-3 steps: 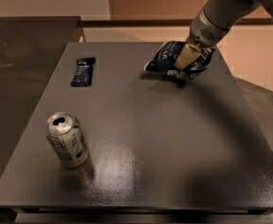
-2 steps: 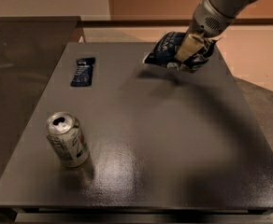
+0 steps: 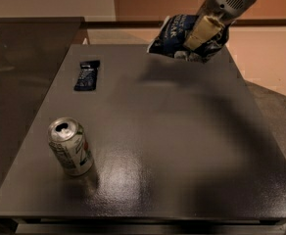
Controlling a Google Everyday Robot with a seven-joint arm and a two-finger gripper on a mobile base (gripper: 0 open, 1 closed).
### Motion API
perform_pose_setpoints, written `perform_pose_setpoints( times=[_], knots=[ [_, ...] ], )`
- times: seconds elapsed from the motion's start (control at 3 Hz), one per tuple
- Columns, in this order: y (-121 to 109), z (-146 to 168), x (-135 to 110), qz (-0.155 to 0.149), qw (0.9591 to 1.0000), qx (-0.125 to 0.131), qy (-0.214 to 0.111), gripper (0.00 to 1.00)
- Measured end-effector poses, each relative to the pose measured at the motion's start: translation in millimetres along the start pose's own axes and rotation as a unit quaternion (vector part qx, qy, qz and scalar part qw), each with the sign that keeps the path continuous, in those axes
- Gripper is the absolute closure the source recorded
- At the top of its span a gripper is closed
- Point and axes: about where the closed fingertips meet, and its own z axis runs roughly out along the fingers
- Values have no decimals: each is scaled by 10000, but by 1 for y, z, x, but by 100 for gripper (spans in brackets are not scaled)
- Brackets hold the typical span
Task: Pick blue chip bag
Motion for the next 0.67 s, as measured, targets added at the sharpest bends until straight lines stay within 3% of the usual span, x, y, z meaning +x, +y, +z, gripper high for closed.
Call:
perform_pose_setpoints(
  times=[0.67],
  knots=[
    [11,-39,-29,-540,9981,99,-279,100]
  ],
)
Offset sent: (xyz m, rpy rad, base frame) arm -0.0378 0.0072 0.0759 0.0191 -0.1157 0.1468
